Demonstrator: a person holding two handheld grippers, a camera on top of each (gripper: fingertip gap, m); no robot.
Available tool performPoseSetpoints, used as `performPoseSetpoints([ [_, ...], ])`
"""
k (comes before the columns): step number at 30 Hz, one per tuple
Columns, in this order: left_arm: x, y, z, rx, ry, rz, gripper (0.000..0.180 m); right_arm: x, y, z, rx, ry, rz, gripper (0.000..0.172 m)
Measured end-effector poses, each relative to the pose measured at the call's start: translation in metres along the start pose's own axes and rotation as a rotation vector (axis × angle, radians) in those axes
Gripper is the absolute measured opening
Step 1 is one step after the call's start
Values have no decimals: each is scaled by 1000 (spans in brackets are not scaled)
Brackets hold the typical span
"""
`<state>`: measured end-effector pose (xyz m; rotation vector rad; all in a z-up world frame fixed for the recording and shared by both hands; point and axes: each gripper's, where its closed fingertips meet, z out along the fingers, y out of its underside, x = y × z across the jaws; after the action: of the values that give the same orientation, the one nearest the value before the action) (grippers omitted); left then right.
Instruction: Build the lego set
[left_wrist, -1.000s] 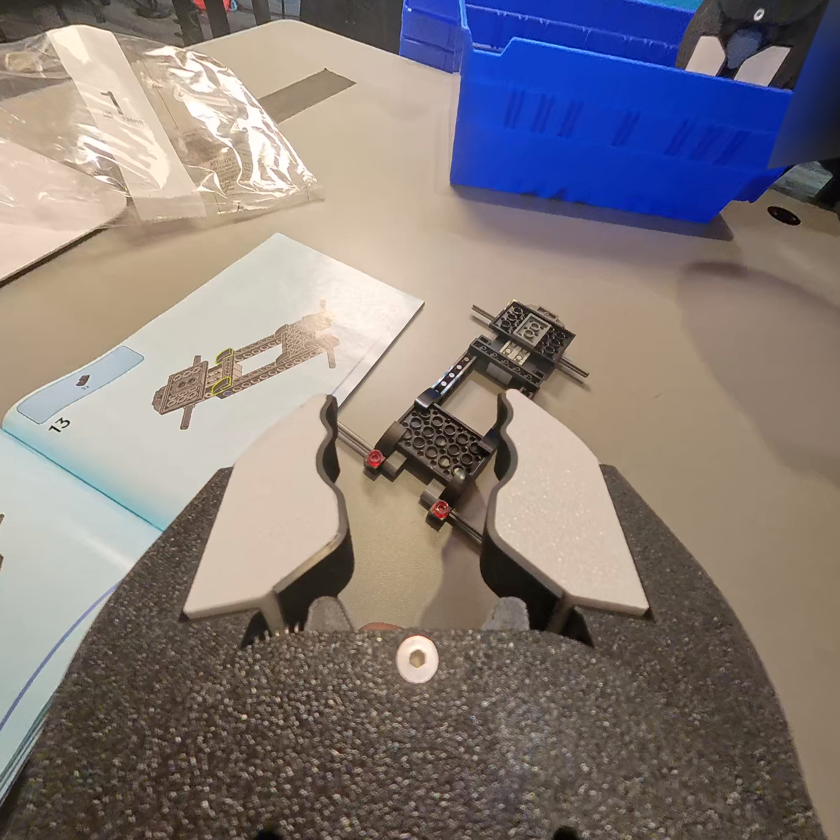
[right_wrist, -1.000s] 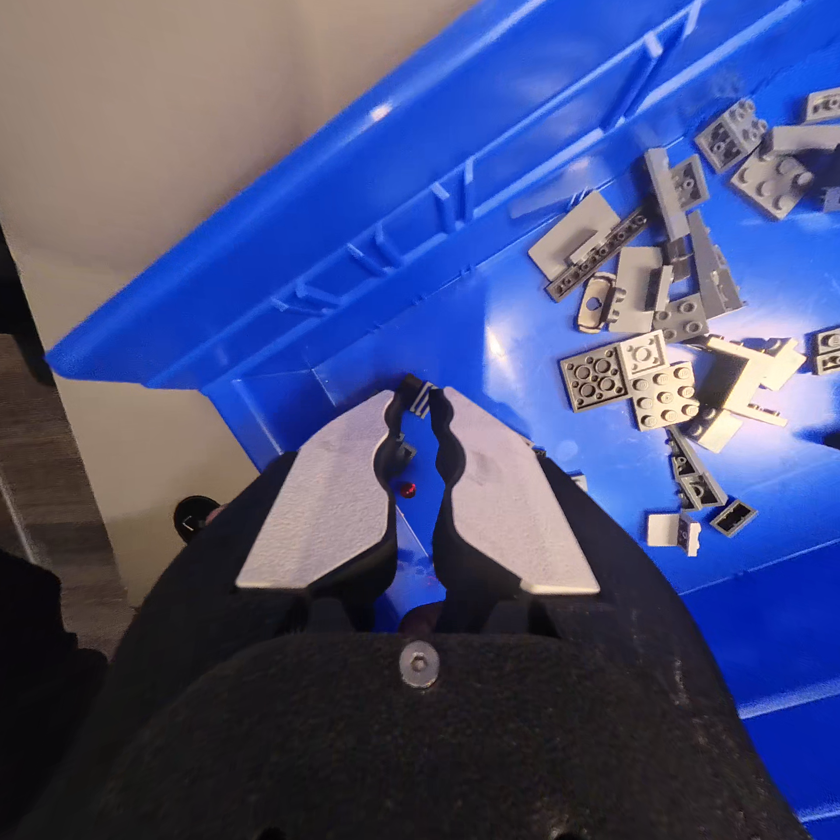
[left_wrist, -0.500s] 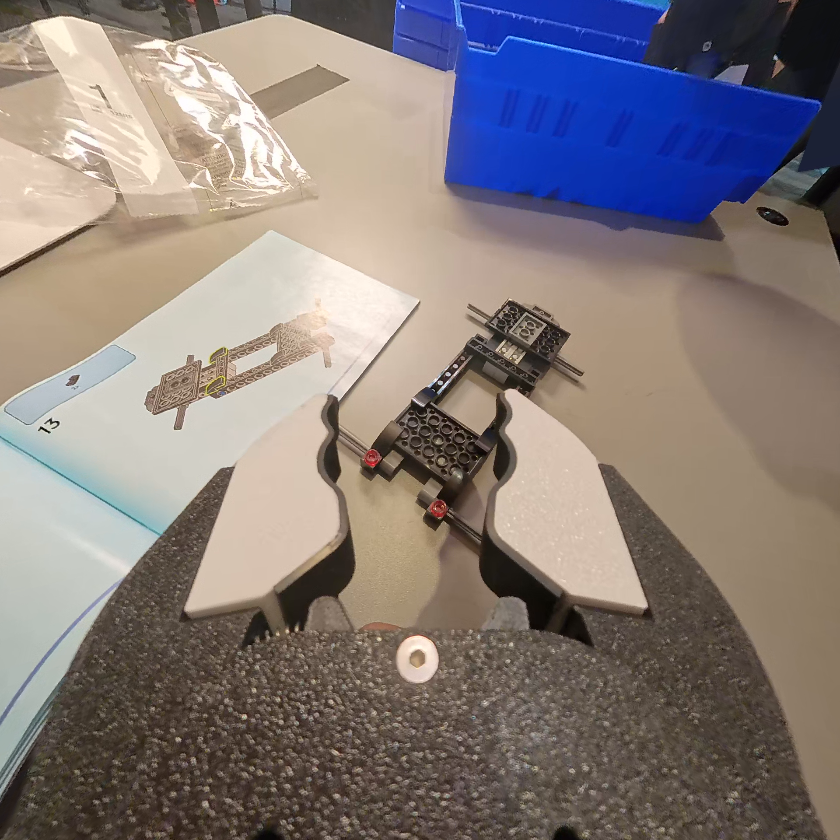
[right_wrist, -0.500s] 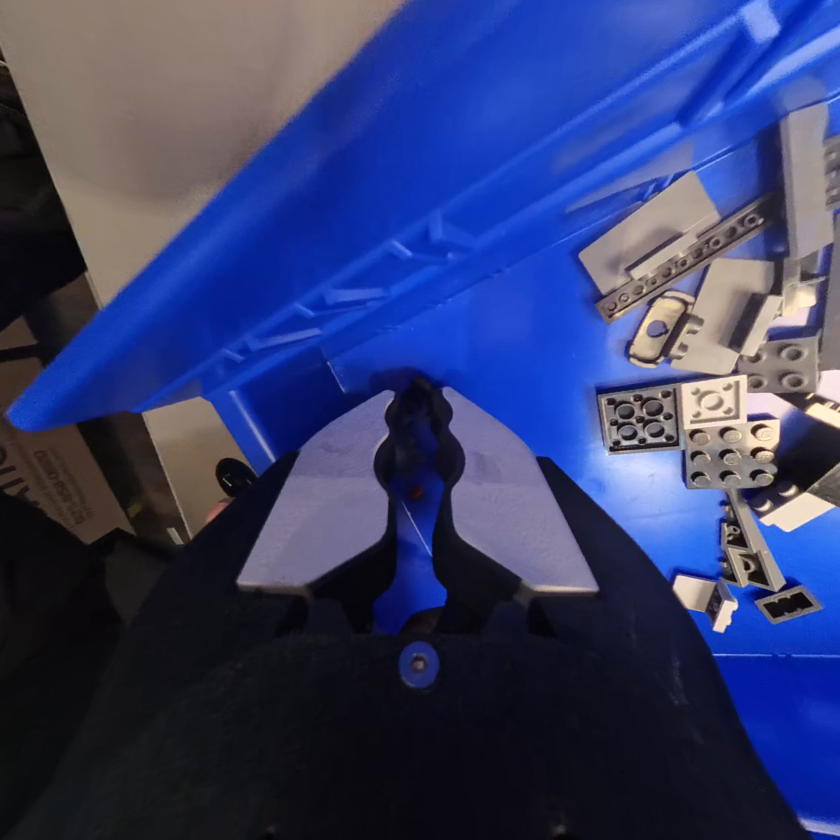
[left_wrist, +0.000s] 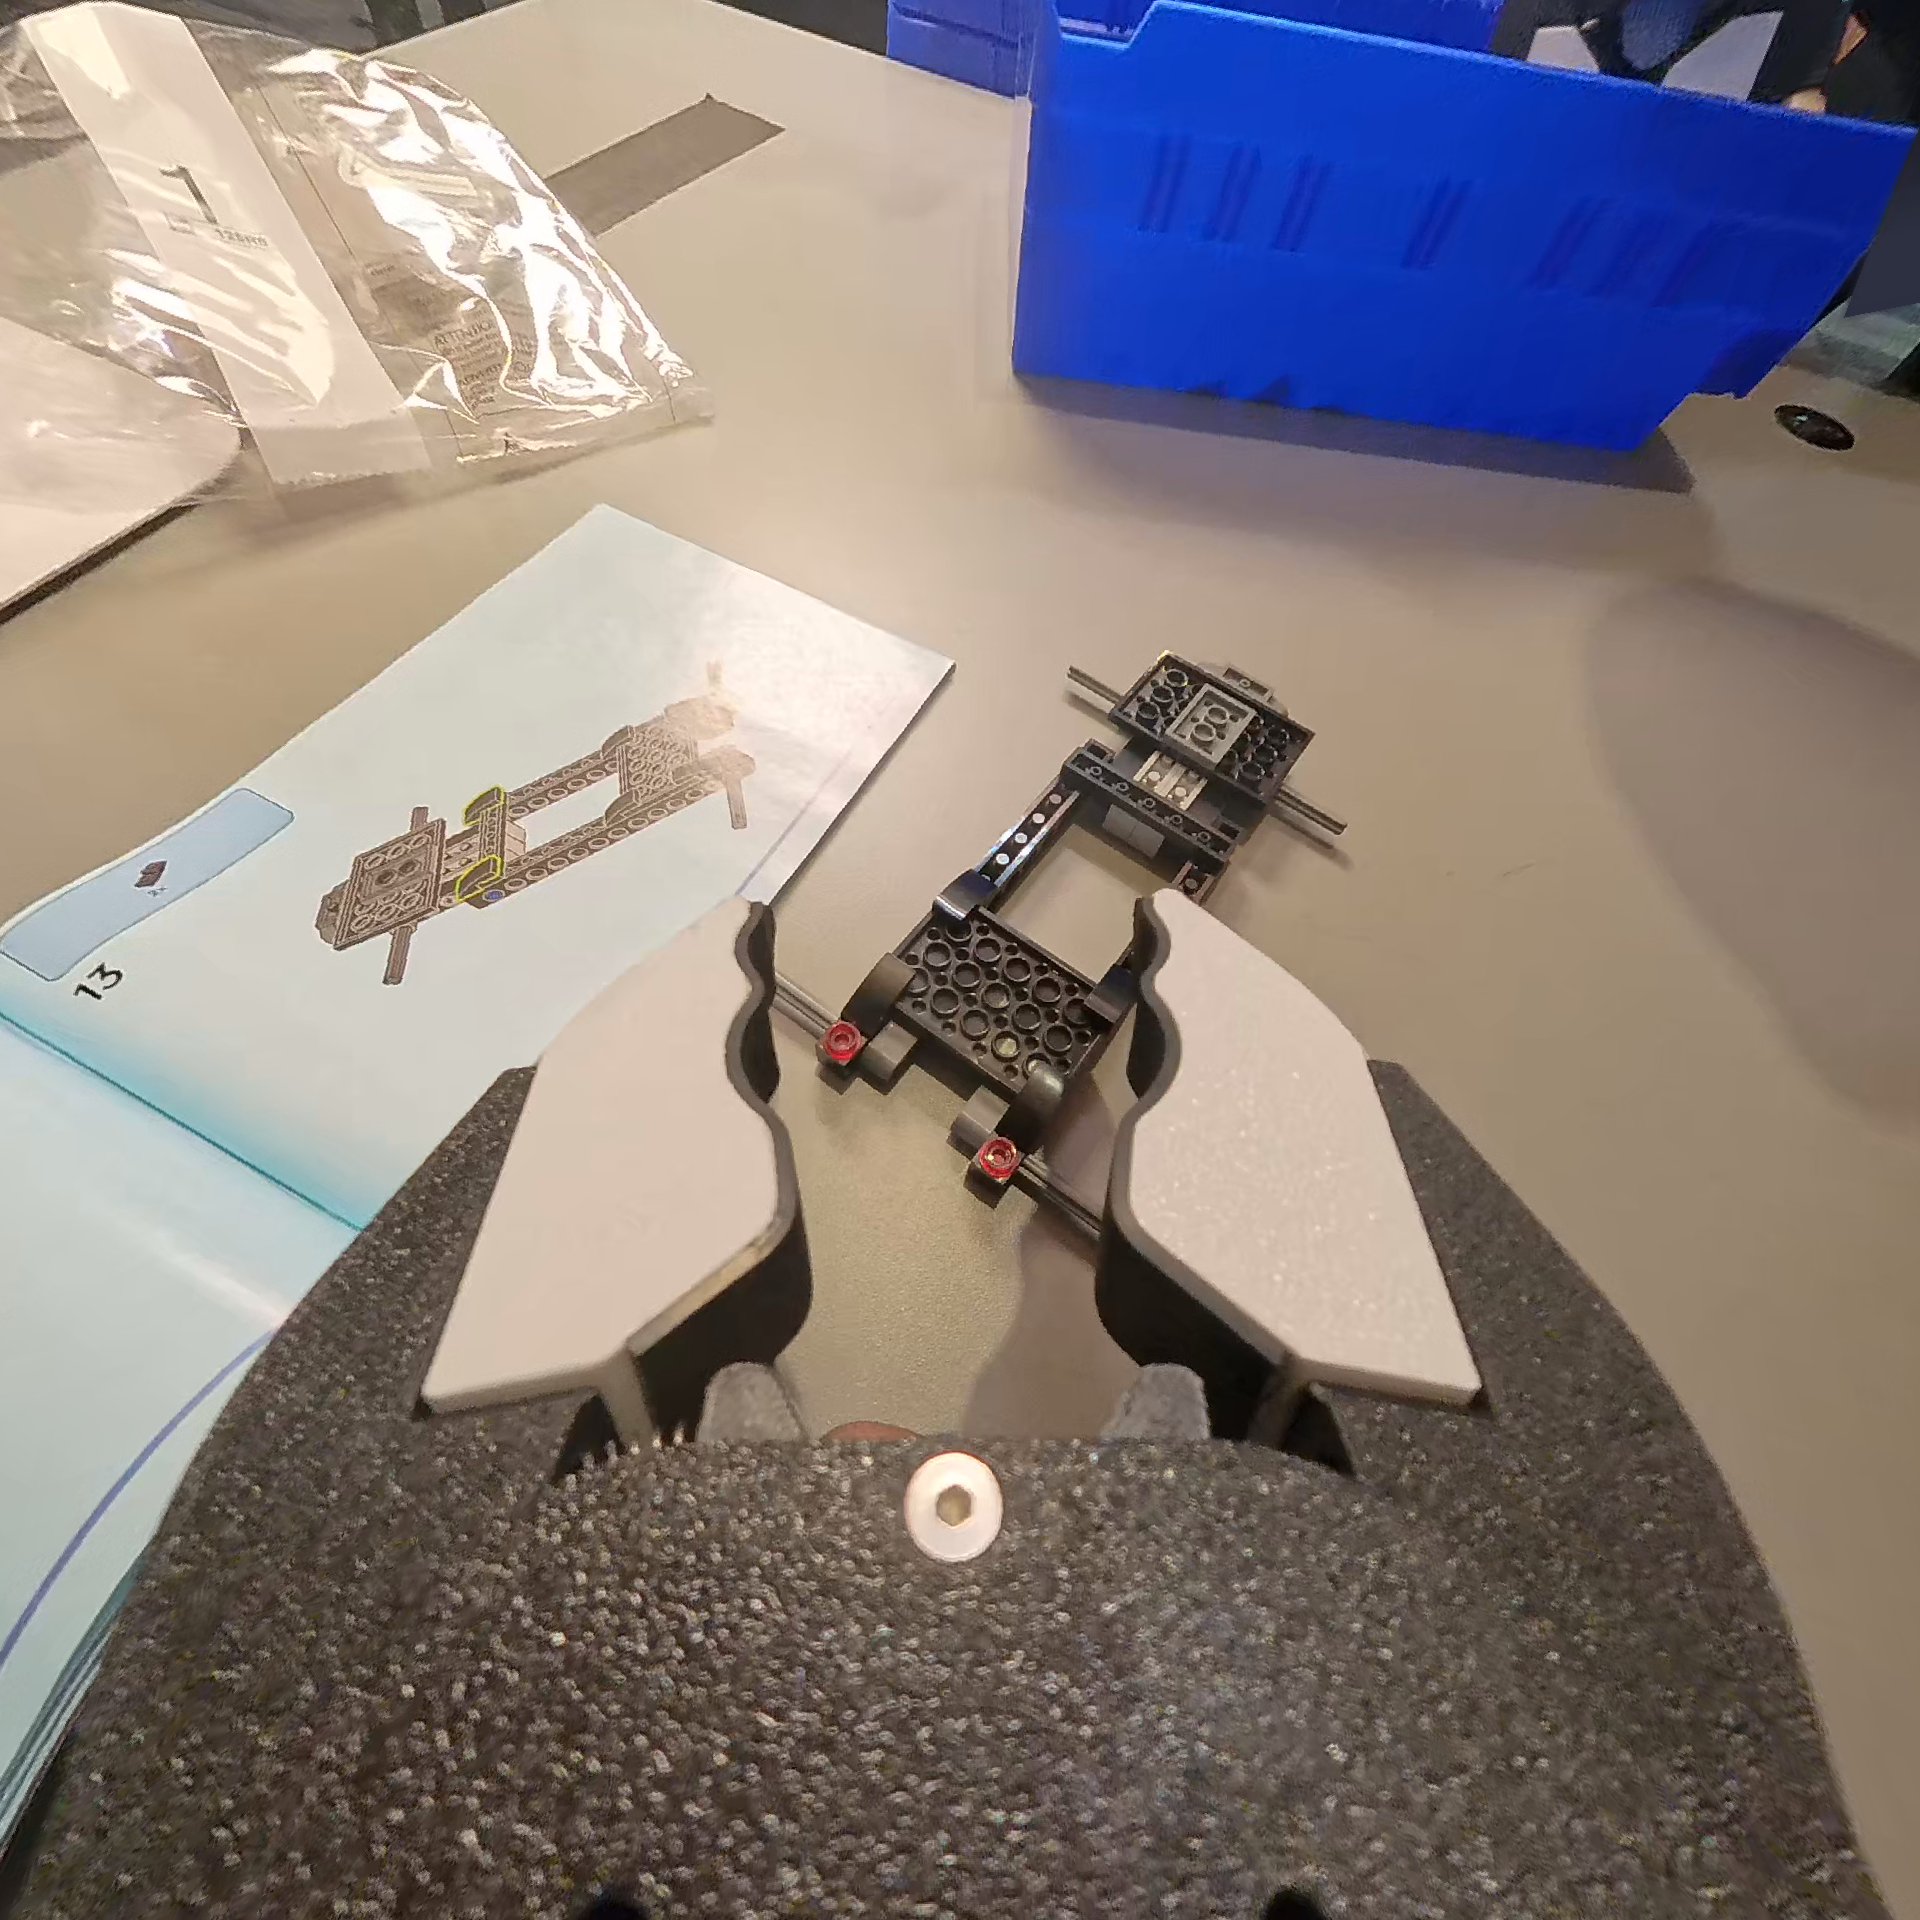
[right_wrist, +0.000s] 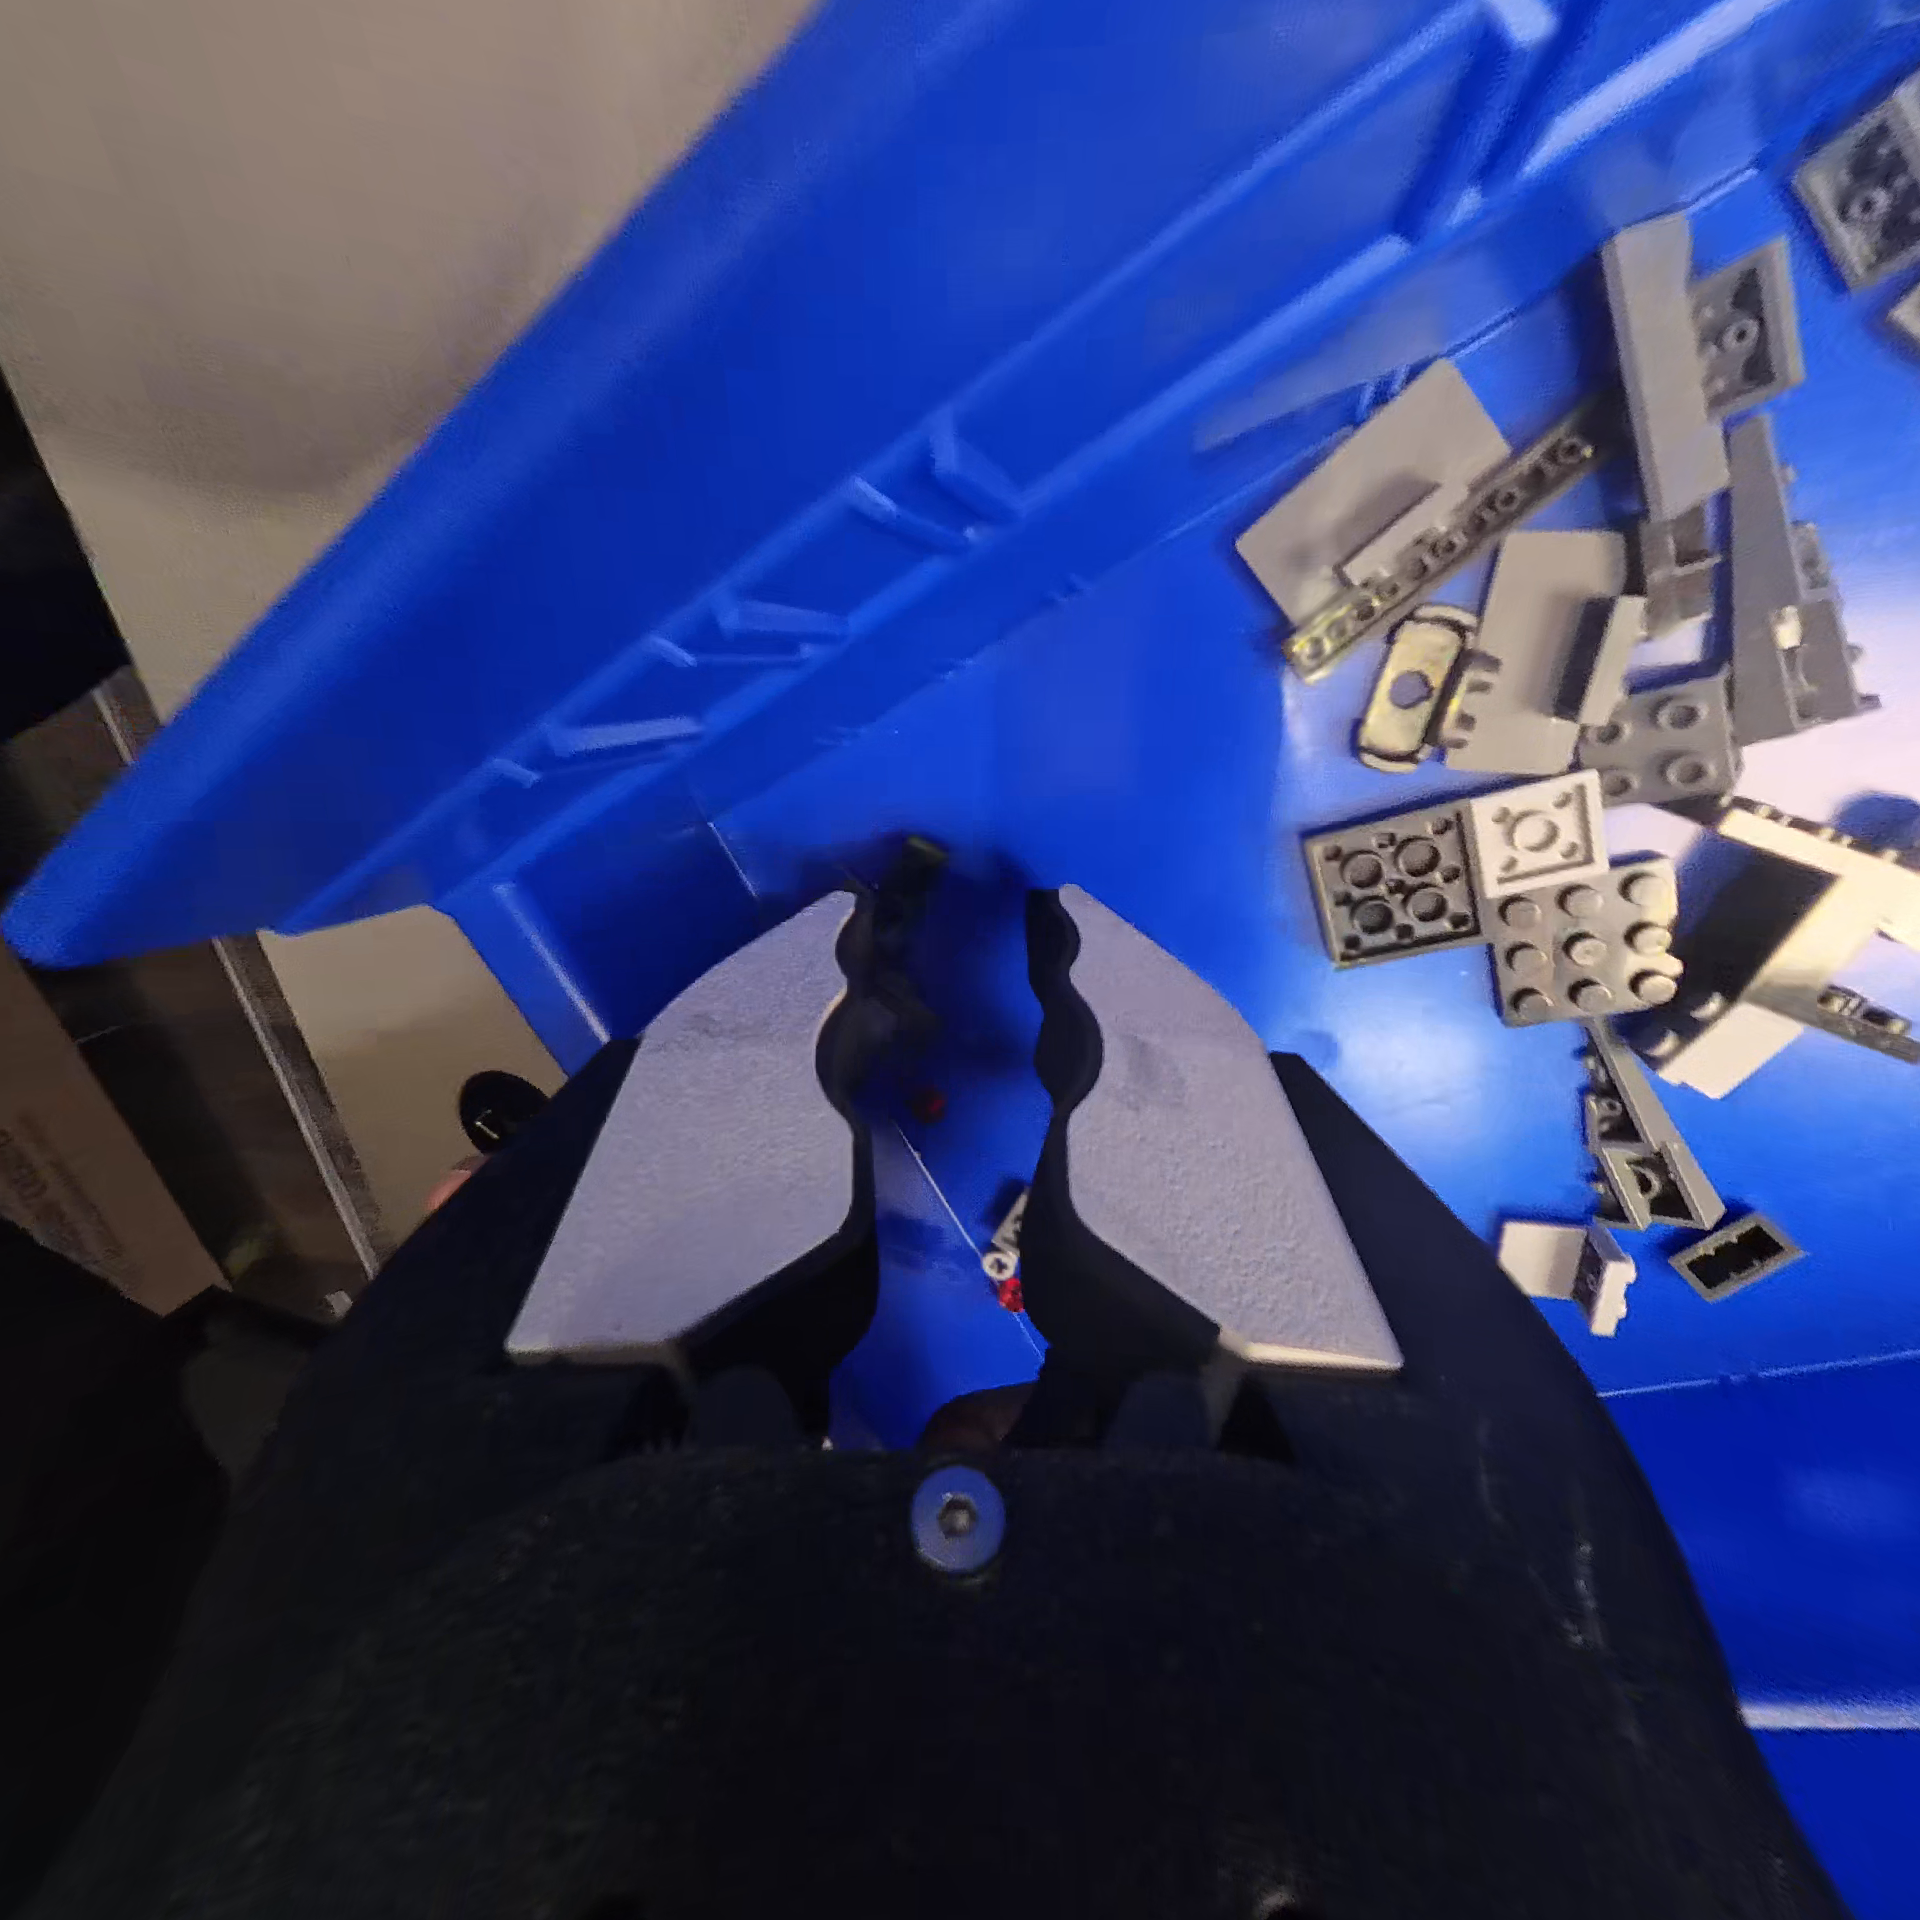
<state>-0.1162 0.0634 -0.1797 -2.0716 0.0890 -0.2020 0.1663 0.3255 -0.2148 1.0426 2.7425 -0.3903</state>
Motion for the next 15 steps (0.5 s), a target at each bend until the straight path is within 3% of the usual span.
performPoseSetpoints([
  [6,0,-1,-1,5,-1,-3,66,0,0,7,-56,78,63,32],
  [15,-1,-3,-3,27,-1,-4,65,6,5,9,-147,252,125,21],
])
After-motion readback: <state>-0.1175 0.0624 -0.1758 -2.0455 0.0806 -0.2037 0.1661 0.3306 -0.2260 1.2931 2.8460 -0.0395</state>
